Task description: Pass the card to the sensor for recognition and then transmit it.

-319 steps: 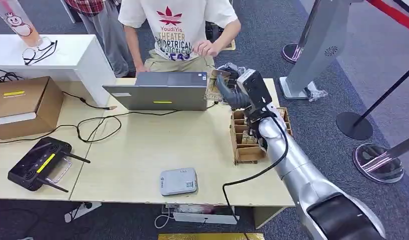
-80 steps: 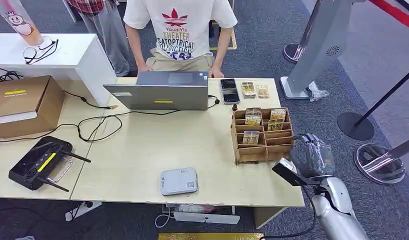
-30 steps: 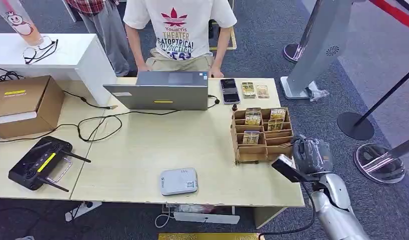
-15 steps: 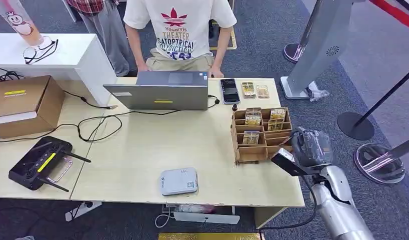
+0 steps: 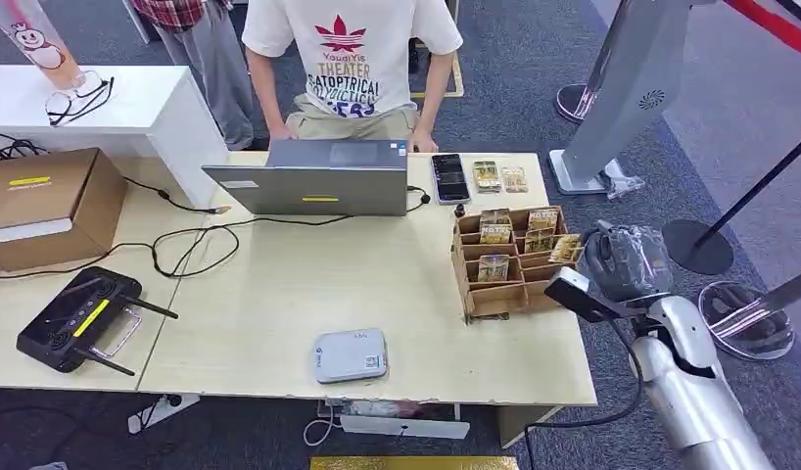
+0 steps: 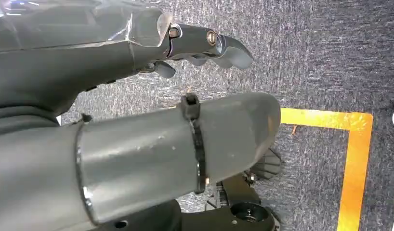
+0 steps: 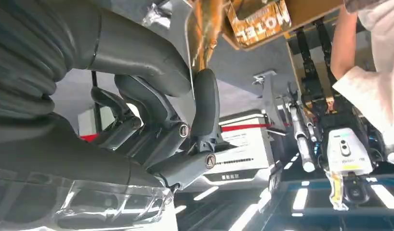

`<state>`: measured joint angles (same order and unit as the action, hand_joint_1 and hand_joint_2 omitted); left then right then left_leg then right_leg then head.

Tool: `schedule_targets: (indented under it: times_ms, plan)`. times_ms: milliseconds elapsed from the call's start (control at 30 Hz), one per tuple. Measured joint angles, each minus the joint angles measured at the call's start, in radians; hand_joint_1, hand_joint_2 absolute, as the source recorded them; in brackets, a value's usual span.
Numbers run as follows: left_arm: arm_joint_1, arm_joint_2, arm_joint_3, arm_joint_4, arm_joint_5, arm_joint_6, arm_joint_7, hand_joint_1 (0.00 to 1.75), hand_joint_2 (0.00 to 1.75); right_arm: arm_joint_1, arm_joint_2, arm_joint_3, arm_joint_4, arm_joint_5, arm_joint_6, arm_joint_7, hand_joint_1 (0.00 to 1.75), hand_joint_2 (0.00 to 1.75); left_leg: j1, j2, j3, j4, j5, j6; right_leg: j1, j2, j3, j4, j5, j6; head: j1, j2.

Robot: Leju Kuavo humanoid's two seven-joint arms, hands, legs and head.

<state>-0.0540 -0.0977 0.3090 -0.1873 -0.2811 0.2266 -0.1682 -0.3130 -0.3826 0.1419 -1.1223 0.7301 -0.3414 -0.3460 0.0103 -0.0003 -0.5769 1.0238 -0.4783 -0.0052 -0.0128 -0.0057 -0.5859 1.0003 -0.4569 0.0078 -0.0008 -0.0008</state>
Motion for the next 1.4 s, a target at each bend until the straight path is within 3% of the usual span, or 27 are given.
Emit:
schedule_targets:
  times_ms: [667,933,1200,1400]
  plan:
    - [-0.007,-0.003,-0.001,0.0,-0.008,0.003,0.01,0.0,0.0,-0.113,-0.045,0.028,-0.064,-0.011,0.058,-0.014,1.75,1.75,0.0,0.0,0.0,0.0,0.0,0.0,0.0,0.0,0.0,0.0,0.0,0.0,0.0,0.0]
    - [-0.027,-0.011,-0.006,0.0,-0.029,0.002,0.024,0.0,0.0,-0.251,0.011,0.08,-0.053,-0.056,0.071,-0.042,1.75,1.75,0.0,0.0,0.0,0.0,0.001,0.0,0.0,0.0,0.0,0.0,0.0,0.0,0.0,0.0]
    - [-0.029,-0.014,-0.009,0.0,-0.034,0.0,0.026,0.0,0.0,-0.29,0.041,0.102,-0.039,-0.058,0.069,-0.043,1.75,1.75,0.0,-0.001,-0.001,0.0,0.001,0.001,0.0,-0.001,0.0,0.0,0.0,0.0,0.0,0.0]
    - [-0.039,-0.016,-0.018,0.0,-0.052,-0.001,0.043,0.0,0.0,-0.373,0.107,0.133,0.003,-0.059,0.088,-0.038,1.75,1.75,0.0,0.0,-0.001,0.0,0.001,0.0,0.0,0.0,-0.001,0.001,0.001,0.0,0.0,0.0]
